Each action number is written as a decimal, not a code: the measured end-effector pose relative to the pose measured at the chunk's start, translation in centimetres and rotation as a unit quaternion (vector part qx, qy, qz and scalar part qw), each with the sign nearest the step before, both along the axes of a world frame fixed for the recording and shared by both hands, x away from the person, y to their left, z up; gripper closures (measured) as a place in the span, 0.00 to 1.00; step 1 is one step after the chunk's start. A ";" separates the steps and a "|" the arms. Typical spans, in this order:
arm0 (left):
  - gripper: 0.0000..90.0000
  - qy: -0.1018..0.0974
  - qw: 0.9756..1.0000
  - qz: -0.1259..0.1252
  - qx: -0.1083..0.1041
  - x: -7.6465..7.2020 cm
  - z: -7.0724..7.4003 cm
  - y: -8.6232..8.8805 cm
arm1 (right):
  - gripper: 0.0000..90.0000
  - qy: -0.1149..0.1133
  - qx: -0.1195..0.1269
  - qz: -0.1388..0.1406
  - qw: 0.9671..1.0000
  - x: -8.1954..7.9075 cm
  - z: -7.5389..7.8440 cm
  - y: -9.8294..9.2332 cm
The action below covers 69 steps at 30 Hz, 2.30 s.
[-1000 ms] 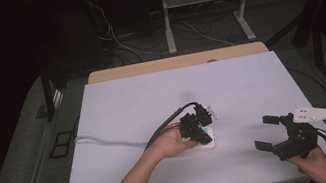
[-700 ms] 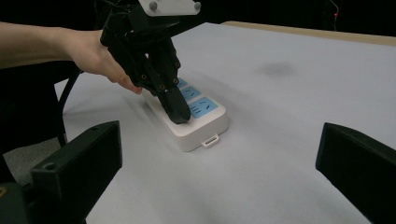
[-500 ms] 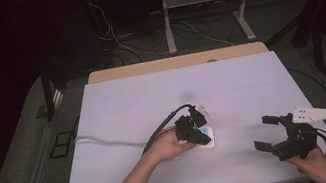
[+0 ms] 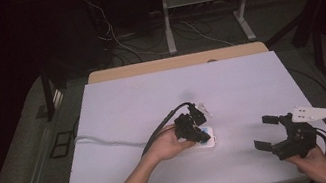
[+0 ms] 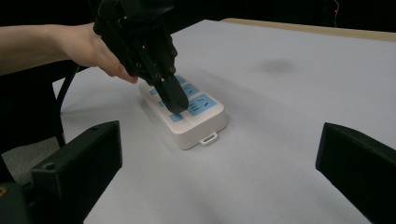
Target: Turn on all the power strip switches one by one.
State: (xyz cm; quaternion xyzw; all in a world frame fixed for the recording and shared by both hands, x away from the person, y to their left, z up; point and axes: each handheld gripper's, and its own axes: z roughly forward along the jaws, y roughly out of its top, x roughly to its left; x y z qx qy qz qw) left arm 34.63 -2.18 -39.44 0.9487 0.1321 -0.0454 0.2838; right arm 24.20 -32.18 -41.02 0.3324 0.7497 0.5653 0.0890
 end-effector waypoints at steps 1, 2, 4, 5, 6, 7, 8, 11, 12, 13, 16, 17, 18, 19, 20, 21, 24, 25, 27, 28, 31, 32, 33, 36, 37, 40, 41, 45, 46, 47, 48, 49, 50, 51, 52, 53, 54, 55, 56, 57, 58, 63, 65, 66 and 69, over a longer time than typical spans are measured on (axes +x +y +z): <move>0.99 -0.001 1.000 0.002 -0.002 0.0 0.2 0.1 | 0.00 0.000 0.000 0.000 1.000 0.0 0.0 0.0; 0.99 -0.004 1.000 0.003 -0.002 0.1 0.4 0.2 | 0.01 0.001 0.000 0.000 1.000 0.0 0.0 0.0; 0.99 -0.006 1.000 0.008 -0.006 0.1 0.9 0.5 | 0.01 0.001 0.000 0.000 1.000 0.0 0.0 0.0; 0.99 -0.007 1.000 0.011 -0.008 0.2 1.0 0.6 | 0.01 0.001 -0.001 0.001 1.000 0.0 0.0 0.0; 0.99 -0.009 1.000 0.013 -0.010 0.2 1.2 0.7 | 0.01 0.001 -0.001 0.000 1.000 0.0 0.0 0.1; 0.99 -0.011 1.000 0.014 -0.010 0.3 1.4 0.8 | 0.00 0.001 -0.002 0.000 1.000 0.0 0.0 0.1; 0.99 -0.012 1.000 0.015 -0.013 0.3 1.6 1.0 | 0.00 0.001 -0.002 0.001 1.000 0.0 0.0 0.1; 0.99 -0.016 0.999 0.027 -0.023 0.4 2.1 1.5 | 0.01 0.002 -0.002 0.001 1.000 0.0 0.0 0.1; 0.95 -0.017 0.999 0.031 -0.024 0.5 2.3 1.6 | 0.00 0.002 -0.002 0.001 1.000 0.0 0.0 0.1; 0.89 -0.019 0.999 0.036 -0.026 0.5 2.5 1.9 | 0.00 0.001 -0.002 0.001 1.000 0.0 0.0 0.1; 0.74 -0.022 0.998 0.049 -0.032 0.7 3.1 2.6 | 0.00 0.001 -0.003 0.001 1.000 0.0 0.0 0.1; 0.74 -0.017 0.998 0.053 -0.035 0.7 3.3 2.8 | 0.00 0.001 -0.003 0.001 1.000 0.0 0.0 0.1; 0.65 -0.013 0.998 0.056 -0.036 0.8 3.5 3.0 | 0.00 0.001 -0.003 0.002 1.000 0.0 0.0 0.1; 0.61 -0.015 0.998 0.055 -0.035 0.7 3.7 3.3 | 0.00 0.001 -0.003 0.002 1.000 0.0 0.0 0.2; 0.61 -0.021 0.997 0.060 -0.035 0.7 3.8 3.5 | 0.00 0.001 -0.003 0.002 1.000 0.0 0.0 0.2; 0.48 -0.021 0.997 0.063 -0.035 0.7 4.0 3.7 | 0.01 0.002 -0.003 0.002 1.000 0.0 0.0 0.2; 0.36 -0.015 0.996 0.076 -0.042 0.7 4.4 4.5 | 0.00 0.001 -0.003 0.002 1.000 0.0 0.0 0.2; 0.31 -0.012 0.996 0.079 -0.046 0.7 4.5 4.7 | 0.00 0.002 -0.003 0.002 1.000 0.0 0.0 0.2; 0.23 -0.012 0.995 0.084 -0.051 0.6 4.8 5.2 | 0.00 0.002 -0.002 0.002 1.000 0.0 0.0 0.2; 0.18 -0.013 0.995 0.083 -0.054 0.5 4.8 5.5 | 0.01 0.001 -0.002 0.002 1.000 0.0 0.0 0.2; 0.10 -0.017 0.994 0.088 -0.062 0.2 5.1 6.4 | 0.01 0.002 -0.001 0.001 1.000 0.0 0.0 0.2; 0.04 -0.019 0.994 0.090 -0.063 0.0 5.1 6.6 | 0.01 0.002 -0.001 0.001 1.000 0.0 0.0 0.2; 0.00 -0.023 0.993 0.094 -0.066 -0.1 5.1 6.9 | 0.00 0.002 -0.001 0.001 1.000 0.0 0.0 0.2; 0.00 -0.031 0.990 0.104 -0.088 -0.7 5.2 7.9 | 0.00 0.001 -0.001 0.001 1.000 0.0 0.0 0.2; 0.00 -0.035 0.989 0.110 -0.090 -0.8 5.2 8.3 | 0.00 0.001 -0.001 0.001 1.000 0.0 0.0 0.2; 0.00 -0.037 0.988 0.119 -0.094 -1.2 4.8 9.4 | 0.00 0.002 -0.002 0.001 1.000 0.0 -0.1 0.3; 0.00 -0.037 0.987 0.123 -0.093 -1.4 4.7 9.8 | 0.00 0.002 -0.002 0.001 1.000 0.0 0.0 0.3; 0.00 -0.041 0.983 0.141 -0.108 -2.0 4.2 11.2 | 0.00 0.003 -0.002 0.001 1.000 0.0 -0.1 0.3; 0.00 -0.042 0.983 0.144 -0.111 -2.2 4.1 11.6 | 0.00 0.002 -0.002 0.001 1.000 0.0 -0.1 0.3; 0.00 -0.044 0.981 0.151 -0.113 -2.4 4.0 11.9 | 0.00 0.002 -0.003 0.001 1.000 0.0 -0.1 0.4; 0.00 -0.048 0.980 0.155 -0.114 -2.5 3.9 12.2 | 0.01 0.003 -0.003 0.001 1.000 0.0 -0.1 0.4; 0.00 -0.049 0.979 0.159 -0.118 -2.7 3.7 12.6 | 0.01 0.002 -0.003 0.002 1.000 0.0 -0.1 0.4; 0.00 -0.051 0.977 0.165 -0.122 -2.9 3.5 13.0 | 0.00 0.002 -0.003 0.002 1.000 -0.1 -0.1 0.4; 0.00 -0.052 0.976 0.171 -0.127 -3.1 3.3 13.4 | 0.00 0.002 -0.003 0.002 1.000 -0.1 -0.1 0.4; 0.00 -0.053 0.974 0.177 -0.132 -3.3 3.1 13.8 | 0.00 0.002 -0.003 0.002 1.000 -0.1 -0.1 0.4; 0.00 -0.055 0.972 0.182 -0.139 -3.6 2.9 14.2 | 0.00 0.002 -0.003 0.002 1.000 -0.1 -0.1 0.4; 0.00 -0.055 0.970 0.188 -0.145 -3.8 2.6 14.6 | 0.01 0.002 -0.003 0.002 1.000 -0.1 -0.1 0.4; 0.00 -0.055 0.968 0.195 -0.151 -4.1 2.4 15.0 | 0.01 0.002 -0.003 0.002 1.000 -0.1 -0.1 0.5; 0.00 -0.059 0.965 0.202 -0.157 -4.4 2.1 15.3 | 0.00 0.002 -0.003 0.003 1.000 -0.1 -0.1 0.5; 0.00 -0.061 0.963 0.207 -0.161 -4.7 1.8 15.6 | 0.00 0.002 -0.003 0.003 1.000 -0.1 -0.1 0.5; 0.00 -0.060 0.961 0.212 -0.165 -5.0 1.6 16.0 | 0.00 0.003 -0.003 0.003 1.000 -0.1 -0.1 0.5; 0.00 -0.060 0.950 0.249 -0.180 -6.1 0.1 17.9 | 0.01 0.003 -0.004 0.004 1.000 -0.1 -0.1 0.6; 0.00 -0.061 0.947 0.258 -0.184 -6.5 -0.4 18.5 | 0.01 0.004 -0.005 0.005 1.000 -0.1 -0.1 0.7; 0.00 -0.063 0.946 0.261 -0.184 -6.7 -0.5 18.7 | 0.00 0.004 -0.005 0.004 1.000 -0.1 -0.1 0.7; 0.00 -0.069 0.941 0.270 -0.194 -7.2 -0.7 19.2 | 0.00 0.003 -0.006 0.006 1.000 -0.1 -0.1 0.8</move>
